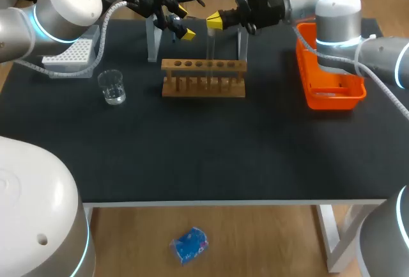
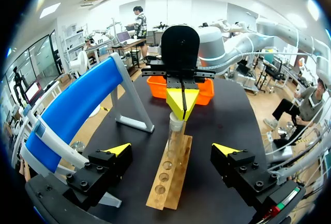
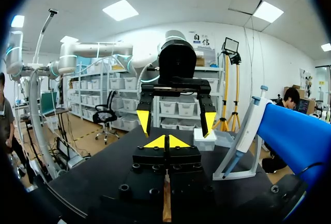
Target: Invert the test tube, pick up the pipette, mount the tip to pipette, aspirate from beaker and dispense into the tube, eject the tip, return the pipette, and cap with the stopper.
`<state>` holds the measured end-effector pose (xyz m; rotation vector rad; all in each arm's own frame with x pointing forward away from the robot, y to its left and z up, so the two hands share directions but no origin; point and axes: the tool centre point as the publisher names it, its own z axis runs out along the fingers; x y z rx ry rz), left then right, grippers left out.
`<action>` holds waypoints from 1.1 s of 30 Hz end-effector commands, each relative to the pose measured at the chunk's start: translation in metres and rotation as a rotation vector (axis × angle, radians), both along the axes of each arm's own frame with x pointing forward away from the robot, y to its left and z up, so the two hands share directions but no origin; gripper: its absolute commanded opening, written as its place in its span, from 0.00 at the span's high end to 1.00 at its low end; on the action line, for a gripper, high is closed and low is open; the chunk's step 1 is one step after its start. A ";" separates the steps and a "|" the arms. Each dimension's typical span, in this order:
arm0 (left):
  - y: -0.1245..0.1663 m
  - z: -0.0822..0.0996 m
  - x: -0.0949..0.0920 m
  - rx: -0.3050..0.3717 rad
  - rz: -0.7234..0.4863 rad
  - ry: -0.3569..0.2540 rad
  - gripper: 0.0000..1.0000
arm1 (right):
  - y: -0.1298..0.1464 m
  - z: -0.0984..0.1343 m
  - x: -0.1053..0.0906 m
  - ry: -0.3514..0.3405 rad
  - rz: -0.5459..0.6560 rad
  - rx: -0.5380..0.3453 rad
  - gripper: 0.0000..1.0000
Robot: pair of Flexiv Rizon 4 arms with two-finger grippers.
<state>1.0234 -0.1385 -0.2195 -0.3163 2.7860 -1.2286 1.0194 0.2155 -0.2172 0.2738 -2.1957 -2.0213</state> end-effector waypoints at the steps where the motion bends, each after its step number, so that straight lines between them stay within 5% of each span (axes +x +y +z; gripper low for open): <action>1: 0.000 0.001 0.001 0.004 -0.002 0.004 0.00 | 0.000 -0.002 0.003 -0.003 0.004 0.006 1.00; 33: 0.000 0.001 0.001 0.004 -0.002 0.004 0.00 | -0.001 -0.018 0.004 0.043 0.000 0.038 1.00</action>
